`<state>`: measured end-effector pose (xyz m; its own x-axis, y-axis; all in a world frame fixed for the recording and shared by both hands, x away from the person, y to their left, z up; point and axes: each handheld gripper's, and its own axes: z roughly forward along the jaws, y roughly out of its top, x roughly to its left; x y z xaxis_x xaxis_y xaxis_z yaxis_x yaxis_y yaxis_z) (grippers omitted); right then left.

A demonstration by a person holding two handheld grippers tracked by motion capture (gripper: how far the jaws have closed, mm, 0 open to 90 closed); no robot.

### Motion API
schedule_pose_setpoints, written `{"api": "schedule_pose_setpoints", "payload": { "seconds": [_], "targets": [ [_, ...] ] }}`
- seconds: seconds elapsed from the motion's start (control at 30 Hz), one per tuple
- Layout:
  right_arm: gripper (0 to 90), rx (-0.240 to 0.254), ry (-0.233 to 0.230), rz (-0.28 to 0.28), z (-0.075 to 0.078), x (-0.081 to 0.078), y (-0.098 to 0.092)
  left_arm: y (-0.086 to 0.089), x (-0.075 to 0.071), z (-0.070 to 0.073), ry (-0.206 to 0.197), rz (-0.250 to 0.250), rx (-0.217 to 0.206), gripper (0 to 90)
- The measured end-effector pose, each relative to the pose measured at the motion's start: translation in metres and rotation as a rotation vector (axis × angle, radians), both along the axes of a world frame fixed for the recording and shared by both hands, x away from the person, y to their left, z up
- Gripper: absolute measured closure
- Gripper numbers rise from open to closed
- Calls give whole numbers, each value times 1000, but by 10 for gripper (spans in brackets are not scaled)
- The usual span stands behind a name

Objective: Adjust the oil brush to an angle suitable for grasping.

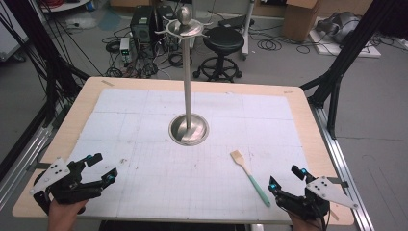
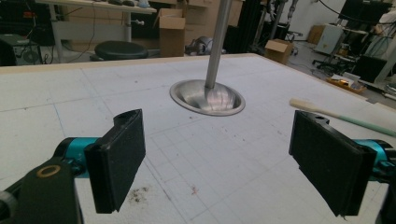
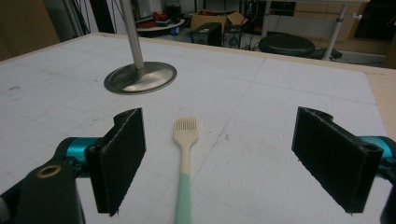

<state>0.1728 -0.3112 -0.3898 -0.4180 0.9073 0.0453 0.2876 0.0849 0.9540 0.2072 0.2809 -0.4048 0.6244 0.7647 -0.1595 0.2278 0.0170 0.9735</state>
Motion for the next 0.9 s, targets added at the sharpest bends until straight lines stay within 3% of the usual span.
{"api": "schedule_pose_setpoints", "payload": {
  "seconds": [0.2, 0.23, 0.33, 0.4, 0.43, 0.47, 0.5, 0.53, 0.57, 0.63, 0.67, 0.7, 0.73, 0.83, 0.9],
  "targets": [
    [175, 6, 29, -3, -5, 3, 1, 0, 2, -1, 8, 2, -11, 190],
    [257, 19, 49, 5, -7, 5, 2, 0, 3, -2, 10, 0, -9, 189],
    [323, 10, 65, 43, -10, 8, 7, -1, 3, -2, 14, -2, -8, 189],
    [481, -4, 93, 98, -13, 11, 13, -1, 2, -2, 13, -4, -1, 190],
    [653, -21, 118, 153, -15, 14, 20, -1, 2, -2, 14, -4, -2, 191],
    [730, -28, 140, 177, -16, 16, 24, -2, 2, -2, 16, -3, -5, 191],
    [730, -28, 140, 177, -16, 16, 24, -2, 2, -2, 16, -3, -5, 192],
    [789, -42, 153, 200, -18, 19, 28, -2, 3, -2, 17, -5, -1, 192],
    [886, -89, 206, 241, -24, 26, 36, -3, 4, -2, 20, -9, 6, 193],
    [895, -133, 267, 270, -30, 32, 43, -3, 4, -3, 22, -12, 11, 196],
    [895, -133, 267, 270, -30, 32, 43, -2, 4, -3, 24, -14, 14, 196],
    [895, -155, 325, 293, -37, 36, 46, -2, 3, -3, 26, -13, 14, 197],
    [895, -155, 325, 293, -37, 36, 46, -2, 3, -3, 26, -10, 8, 197],
    [895, -193, 411, 315, -48, 39, 46, -1, 4, -3, 29, -9, 9, 199],
    [895, -202, 426, 314, -50, 39, 46, -1, 4, -3, 32, -7, 7, 199]
  ]
}}
